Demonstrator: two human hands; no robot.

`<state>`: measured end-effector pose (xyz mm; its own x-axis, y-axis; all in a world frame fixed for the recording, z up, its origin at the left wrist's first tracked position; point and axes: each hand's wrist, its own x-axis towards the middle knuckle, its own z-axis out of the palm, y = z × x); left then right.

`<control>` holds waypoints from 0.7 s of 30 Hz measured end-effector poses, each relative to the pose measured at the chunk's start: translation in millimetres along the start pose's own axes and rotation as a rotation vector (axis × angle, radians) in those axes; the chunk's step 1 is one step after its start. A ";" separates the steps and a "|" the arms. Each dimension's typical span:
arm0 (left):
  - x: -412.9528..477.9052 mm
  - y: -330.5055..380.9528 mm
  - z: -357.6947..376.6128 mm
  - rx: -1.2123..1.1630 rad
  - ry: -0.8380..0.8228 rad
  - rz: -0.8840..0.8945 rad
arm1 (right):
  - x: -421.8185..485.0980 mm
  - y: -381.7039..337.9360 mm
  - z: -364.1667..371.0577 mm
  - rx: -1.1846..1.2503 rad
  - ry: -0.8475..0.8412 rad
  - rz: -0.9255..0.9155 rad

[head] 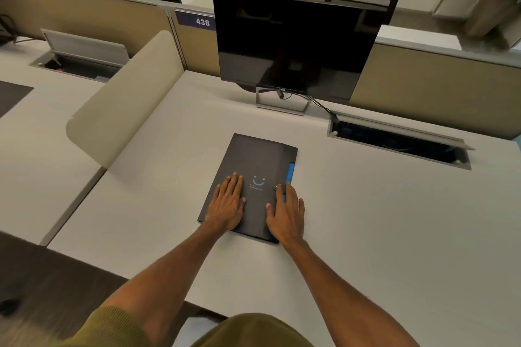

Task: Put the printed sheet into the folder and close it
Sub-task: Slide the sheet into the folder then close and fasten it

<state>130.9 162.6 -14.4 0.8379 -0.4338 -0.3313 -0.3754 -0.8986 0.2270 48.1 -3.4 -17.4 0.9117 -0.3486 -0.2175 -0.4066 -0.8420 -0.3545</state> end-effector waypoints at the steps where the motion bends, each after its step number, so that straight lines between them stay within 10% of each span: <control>1: -0.1 -1.6 -1.3 -0.001 -0.018 -0.007 | 1.6 -1.9 0.2 -0.004 -0.018 0.000; 21: 66.4 -138.8 -59.7 0.034 -0.018 -0.016 | 103.5 -118.7 19.5 -0.087 -0.095 -0.064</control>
<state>262.3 262.4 -13.3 0.8367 -0.4204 -0.3510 -0.3758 -0.9069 0.1904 189.5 68.5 -15.6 0.9241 -0.2564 -0.2834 -0.3377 -0.8950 -0.2915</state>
